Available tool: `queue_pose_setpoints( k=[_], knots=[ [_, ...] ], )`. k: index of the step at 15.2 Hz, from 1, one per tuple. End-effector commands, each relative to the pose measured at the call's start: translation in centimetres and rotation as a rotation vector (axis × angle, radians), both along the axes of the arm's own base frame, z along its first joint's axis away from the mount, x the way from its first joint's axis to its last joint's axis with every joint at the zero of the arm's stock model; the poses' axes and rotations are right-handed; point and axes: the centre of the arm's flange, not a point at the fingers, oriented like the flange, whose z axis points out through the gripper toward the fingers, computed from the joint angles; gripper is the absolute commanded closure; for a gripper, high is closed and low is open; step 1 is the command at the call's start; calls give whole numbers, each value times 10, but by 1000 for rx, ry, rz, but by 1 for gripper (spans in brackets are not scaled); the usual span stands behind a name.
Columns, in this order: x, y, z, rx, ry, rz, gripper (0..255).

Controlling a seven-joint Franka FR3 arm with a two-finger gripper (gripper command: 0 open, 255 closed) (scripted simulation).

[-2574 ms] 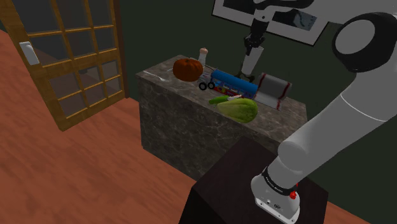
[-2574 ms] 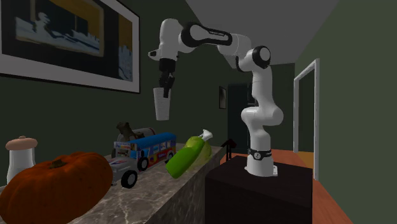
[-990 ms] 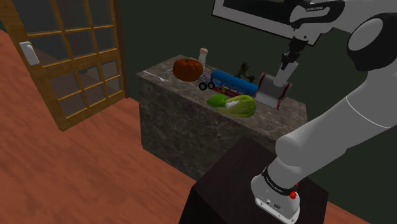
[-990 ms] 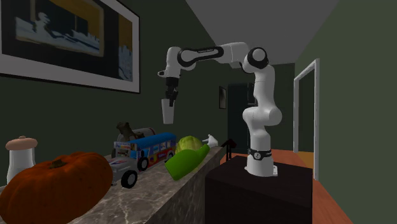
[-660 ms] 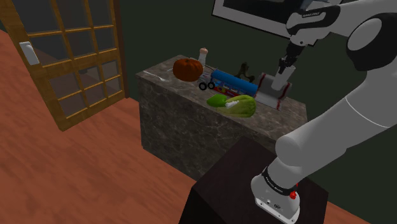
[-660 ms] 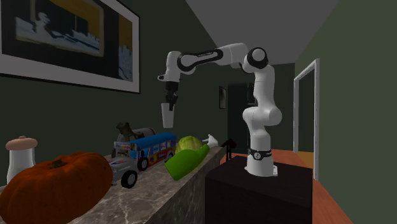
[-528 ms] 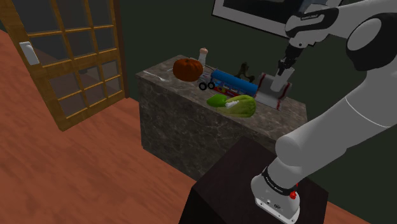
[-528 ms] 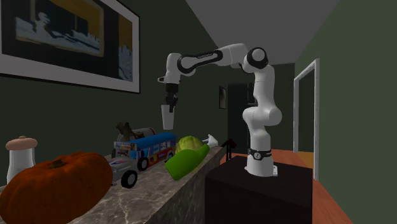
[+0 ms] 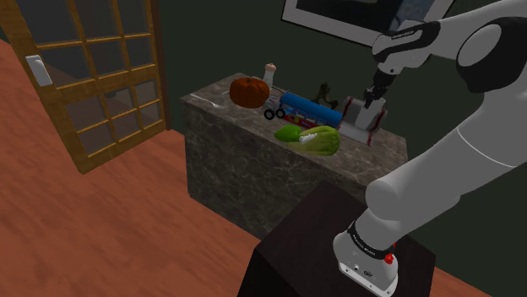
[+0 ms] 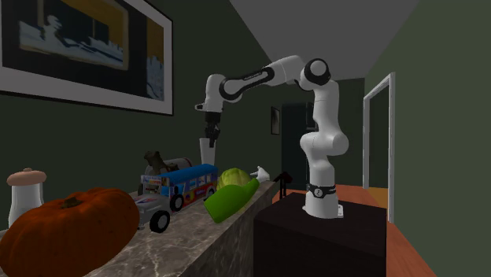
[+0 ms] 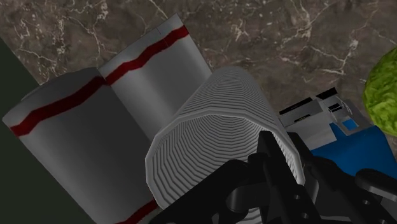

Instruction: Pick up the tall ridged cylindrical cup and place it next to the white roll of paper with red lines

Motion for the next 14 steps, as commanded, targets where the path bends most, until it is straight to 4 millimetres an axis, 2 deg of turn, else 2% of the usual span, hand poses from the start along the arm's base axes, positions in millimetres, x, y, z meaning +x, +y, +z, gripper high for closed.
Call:
queue_pose_setpoints(
  k=[1, 14],
  knots=[
    [0, -1, -10, -1, 0, 0, 255],
    [0, -1, -78, -1, 0, 0, 255]
  ],
)
